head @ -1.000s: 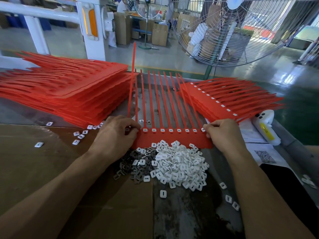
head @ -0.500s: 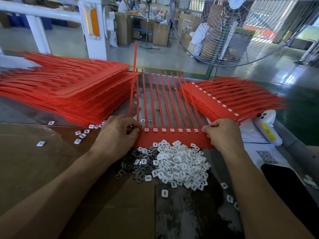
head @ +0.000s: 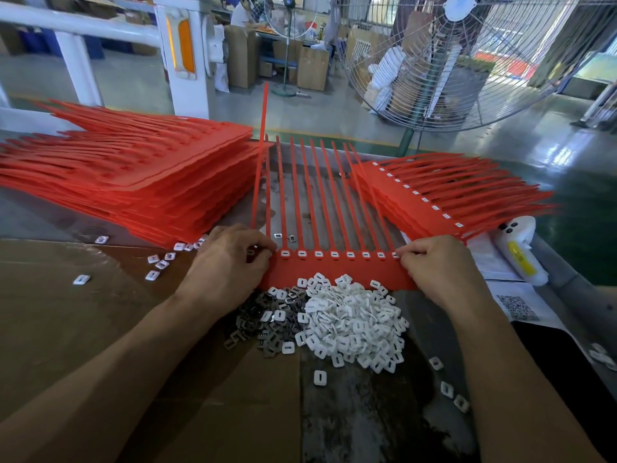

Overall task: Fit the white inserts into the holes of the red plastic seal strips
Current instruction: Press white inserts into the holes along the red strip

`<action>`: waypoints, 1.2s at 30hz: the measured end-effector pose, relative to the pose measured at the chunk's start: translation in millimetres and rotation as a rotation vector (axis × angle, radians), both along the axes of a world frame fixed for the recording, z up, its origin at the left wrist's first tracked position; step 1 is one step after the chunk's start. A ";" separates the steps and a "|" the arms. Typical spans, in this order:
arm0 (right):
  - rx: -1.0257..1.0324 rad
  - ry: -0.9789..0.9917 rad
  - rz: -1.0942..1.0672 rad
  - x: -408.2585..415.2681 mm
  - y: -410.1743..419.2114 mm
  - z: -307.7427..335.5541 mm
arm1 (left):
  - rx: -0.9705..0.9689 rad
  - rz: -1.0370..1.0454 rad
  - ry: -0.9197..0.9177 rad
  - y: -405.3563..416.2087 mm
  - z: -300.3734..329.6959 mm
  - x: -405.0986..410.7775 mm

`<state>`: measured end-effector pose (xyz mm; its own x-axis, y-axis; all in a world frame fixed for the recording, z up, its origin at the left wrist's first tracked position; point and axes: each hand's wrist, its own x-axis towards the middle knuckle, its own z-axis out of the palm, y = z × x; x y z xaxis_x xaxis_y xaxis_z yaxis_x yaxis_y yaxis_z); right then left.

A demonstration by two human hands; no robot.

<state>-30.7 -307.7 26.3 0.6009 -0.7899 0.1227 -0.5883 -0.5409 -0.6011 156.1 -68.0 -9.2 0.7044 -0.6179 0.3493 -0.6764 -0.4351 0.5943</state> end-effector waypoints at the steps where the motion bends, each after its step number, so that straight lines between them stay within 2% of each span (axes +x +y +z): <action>1: -0.025 0.030 0.006 -0.5 1.3 2.3 | 0.002 0.001 0.002 -0.1 -0.3 0.5; 6: -0.263 0.265 0.046 2.4 10.1 7.0 | 0.004 0.003 -0.002 -0.6 -1.6 1.4; 10: -0.322 0.369 0.053 8.0 9.3 6.3 | -0.002 0.005 -0.007 0.0 -1.5 1.4; 20: -0.069 0.151 0.039 3.5 0.7 1.8 | 0.000 0.005 -0.004 -0.4 -0.8 0.8; 28: -0.058 -0.081 0.014 3.5 4.1 3.3 | 0.007 -0.004 0.013 0.3 0.1 1.4; 31: -0.039 -0.045 0.145 2.7 9.2 7.0 | 0.009 -0.004 0.021 0.3 0.4 0.9; 36: -0.053 0.131 0.346 5.2 20.7 11.9 | 0.006 -0.004 0.018 1.0 -0.8 1.0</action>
<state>-25.5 -287.0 38.2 0.8444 -0.5320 0.0624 -0.4354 -0.7496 -0.4985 157.1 -67.0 -10.0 0.7081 -0.6228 0.3328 -0.6674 -0.4363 0.6035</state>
